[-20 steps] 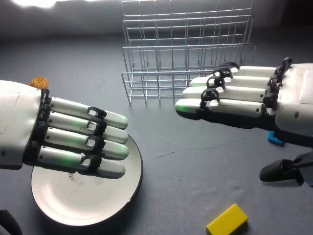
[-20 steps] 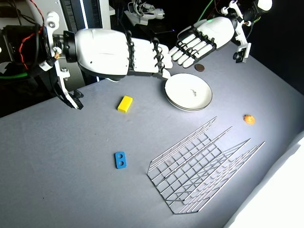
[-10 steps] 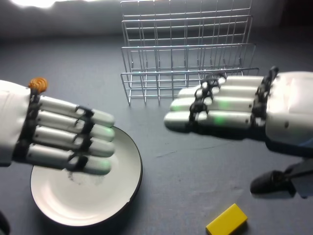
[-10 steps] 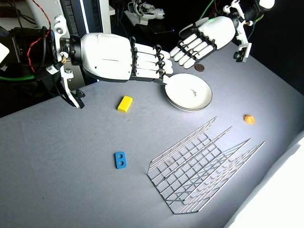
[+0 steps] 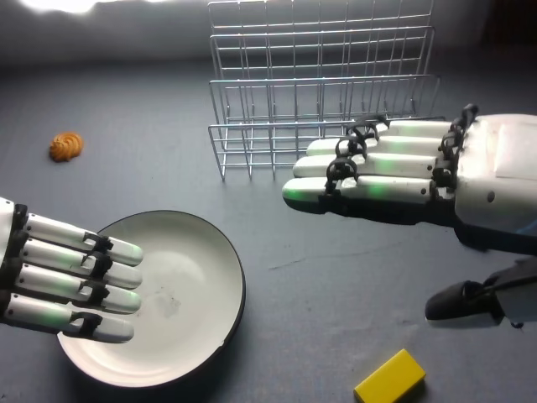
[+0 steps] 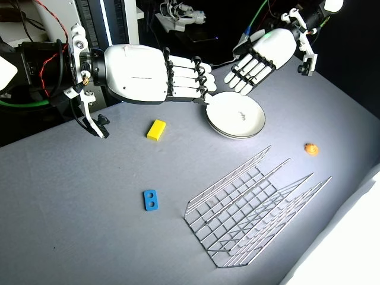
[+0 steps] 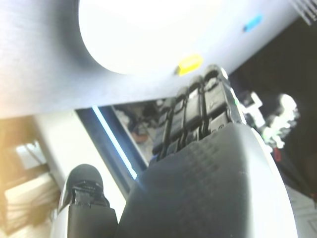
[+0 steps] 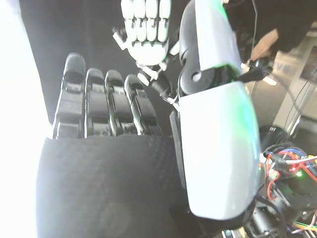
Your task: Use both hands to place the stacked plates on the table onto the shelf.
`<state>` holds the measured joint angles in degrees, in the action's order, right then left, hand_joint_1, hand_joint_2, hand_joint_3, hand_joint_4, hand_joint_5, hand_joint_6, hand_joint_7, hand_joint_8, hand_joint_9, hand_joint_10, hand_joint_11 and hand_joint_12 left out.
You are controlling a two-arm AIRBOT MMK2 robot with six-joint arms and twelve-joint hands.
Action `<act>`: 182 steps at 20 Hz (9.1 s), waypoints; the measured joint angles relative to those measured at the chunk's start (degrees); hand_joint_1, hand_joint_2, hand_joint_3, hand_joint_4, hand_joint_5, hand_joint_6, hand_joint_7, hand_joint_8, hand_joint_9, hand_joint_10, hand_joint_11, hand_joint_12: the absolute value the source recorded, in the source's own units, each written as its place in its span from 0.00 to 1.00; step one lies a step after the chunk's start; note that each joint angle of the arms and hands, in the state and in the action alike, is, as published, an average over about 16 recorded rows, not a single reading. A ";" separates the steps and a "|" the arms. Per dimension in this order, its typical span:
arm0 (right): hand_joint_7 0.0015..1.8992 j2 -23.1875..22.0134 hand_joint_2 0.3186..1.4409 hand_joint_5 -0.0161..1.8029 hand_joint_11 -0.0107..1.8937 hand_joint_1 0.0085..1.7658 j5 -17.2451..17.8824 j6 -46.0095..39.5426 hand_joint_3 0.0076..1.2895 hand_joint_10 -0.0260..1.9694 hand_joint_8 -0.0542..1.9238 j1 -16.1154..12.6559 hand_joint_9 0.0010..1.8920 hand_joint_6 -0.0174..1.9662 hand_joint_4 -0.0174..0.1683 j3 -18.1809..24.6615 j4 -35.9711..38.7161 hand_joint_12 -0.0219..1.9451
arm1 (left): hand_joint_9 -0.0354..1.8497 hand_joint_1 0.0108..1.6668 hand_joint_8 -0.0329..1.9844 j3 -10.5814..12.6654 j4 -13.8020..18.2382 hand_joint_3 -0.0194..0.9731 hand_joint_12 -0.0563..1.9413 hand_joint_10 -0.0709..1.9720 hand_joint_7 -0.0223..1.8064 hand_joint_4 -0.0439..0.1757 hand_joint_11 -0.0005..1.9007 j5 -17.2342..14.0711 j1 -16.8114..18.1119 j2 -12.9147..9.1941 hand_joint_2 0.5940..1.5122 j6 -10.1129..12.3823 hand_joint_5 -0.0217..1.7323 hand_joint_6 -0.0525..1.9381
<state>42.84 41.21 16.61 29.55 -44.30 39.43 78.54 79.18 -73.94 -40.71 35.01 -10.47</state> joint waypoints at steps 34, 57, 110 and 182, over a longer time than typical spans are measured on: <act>0.01 0.32 0.58 0.05 0.01 0.69 0.09 2.78 0.01 0.02 0.03 0.62 0.01 0.02 0.11 -0.10 -1.10 0.22 | 0.03 0.00 0.01 -3.50 -5.71 0.04 0.02 0.04 0.02 0.23 0.01 17.00 -11.83 -0.58 0.54 -2.77 0.03 0.02; 0.01 2.06 0.58 0.06 0.01 0.69 -1.49 5.82 0.01 0.02 0.03 1.19 0.01 0.02 0.11 -0.25 -0.78 0.22 | 0.02 0.00 0.01 -13.46 -14.13 0.04 0.03 0.04 0.01 0.16 0.01 25.68 -17.18 -0.93 0.53 -2.78 0.01 0.02; 0.01 28.74 0.57 0.03 0.01 0.71 -16.16 32.39 0.01 0.02 0.03 -4.74 0.01 0.02 0.09 -16.87 -6.60 0.17 | 0.01 0.00 0.01 -20.09 -29.18 0.04 0.02 0.02 0.01 0.19 0.01 31.06 -18.14 1.55 0.53 -3.05 0.01 0.01; 0.53 26.91 0.60 0.49 0.42 0.76 -11.00 40.10 0.00 0.57 0.49 -11.05 0.50 0.56 0.11 -11.87 -11.63 0.61 | 0.03 0.00 0.02 -6.28 -46.51 0.04 0.03 0.04 0.03 0.21 0.01 37.19 -8.05 -4.22 0.55 -3.00 0.05 0.04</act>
<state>69.75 30.21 56.71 18.50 -56.18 27.81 72.26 32.67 -36.75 -48.76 30.79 -13.47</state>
